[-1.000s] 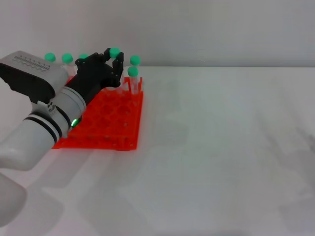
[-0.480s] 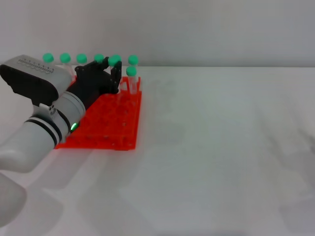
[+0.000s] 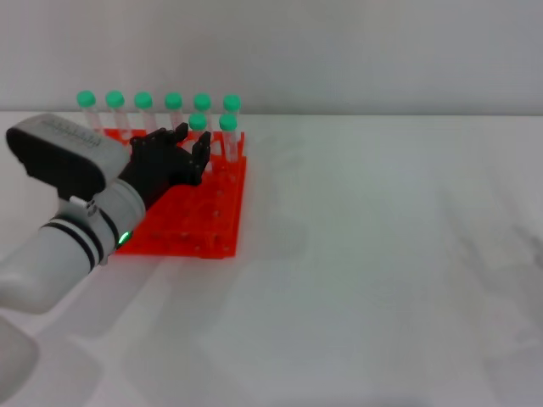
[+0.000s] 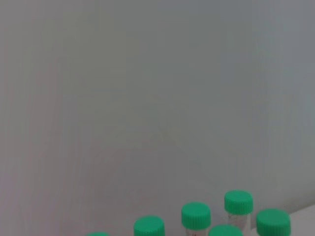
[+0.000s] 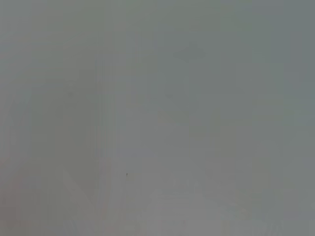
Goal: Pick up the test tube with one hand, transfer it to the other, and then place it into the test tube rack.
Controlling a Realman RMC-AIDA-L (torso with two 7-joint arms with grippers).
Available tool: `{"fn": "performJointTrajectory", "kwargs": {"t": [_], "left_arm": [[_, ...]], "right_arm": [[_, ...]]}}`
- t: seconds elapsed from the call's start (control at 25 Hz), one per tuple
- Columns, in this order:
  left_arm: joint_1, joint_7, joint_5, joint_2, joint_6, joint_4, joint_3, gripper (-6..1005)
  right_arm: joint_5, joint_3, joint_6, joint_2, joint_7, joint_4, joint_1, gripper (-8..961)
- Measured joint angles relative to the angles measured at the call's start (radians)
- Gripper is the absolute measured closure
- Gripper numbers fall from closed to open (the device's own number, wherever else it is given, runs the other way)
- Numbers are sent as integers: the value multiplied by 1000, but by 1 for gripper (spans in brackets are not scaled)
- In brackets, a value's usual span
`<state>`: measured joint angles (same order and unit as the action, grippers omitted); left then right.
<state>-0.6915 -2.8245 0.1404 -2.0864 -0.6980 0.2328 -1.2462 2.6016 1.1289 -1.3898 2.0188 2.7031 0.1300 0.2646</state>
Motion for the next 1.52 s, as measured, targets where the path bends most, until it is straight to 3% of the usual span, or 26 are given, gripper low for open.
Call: {"fn": "performJointTrajectory", "kwargs": {"t": [0.16, 0.4, 0.44, 0.52, 0.56, 0.6, 0.76, 1.12, 1.32, 1.52], "left_arm": [[67, 0, 4, 0, -76, 32, -6, 590], [229, 1, 48, -2, -276, 57, -21, 369], [292, 4, 108, -5, -350, 53, -21, 347], [318, 6, 129, -5, -383, 50, -18, 304], [399, 7, 179, -10, -503, 47, -10, 282], [399, 7, 179, -10, -503, 47, -10, 261], [548, 49, 289, -13, -687, 32, -5, 175], [572, 209, 380, -13, -764, -122, 2, 110], [583, 212, 378, -15, -742, -132, 34, 109], [553, 212, 374, -12, -674, -125, 59, 109]], "right_arm": [[0, 0, -2, 0, 0, -3, 1, 96], [3, -5, -1, 0, 0, -3, 2, 96], [4, -8, 1, 0, 0, -3, 2, 96], [4, -9, 3, 0, 1, -3, 2, 96], [5, -10, 3, 0, 5, -3, 1, 96], [5, -10, 3, 0, 5, -3, 1, 96], [7, -23, 4, -2, 8, -6, -6, 96], [8, -42, 7, -2, 10, -14, -8, 96], [8, -51, 4, -2, 7, -28, -11, 96], [7, -83, -8, -3, 5, -74, -10, 96]]}}
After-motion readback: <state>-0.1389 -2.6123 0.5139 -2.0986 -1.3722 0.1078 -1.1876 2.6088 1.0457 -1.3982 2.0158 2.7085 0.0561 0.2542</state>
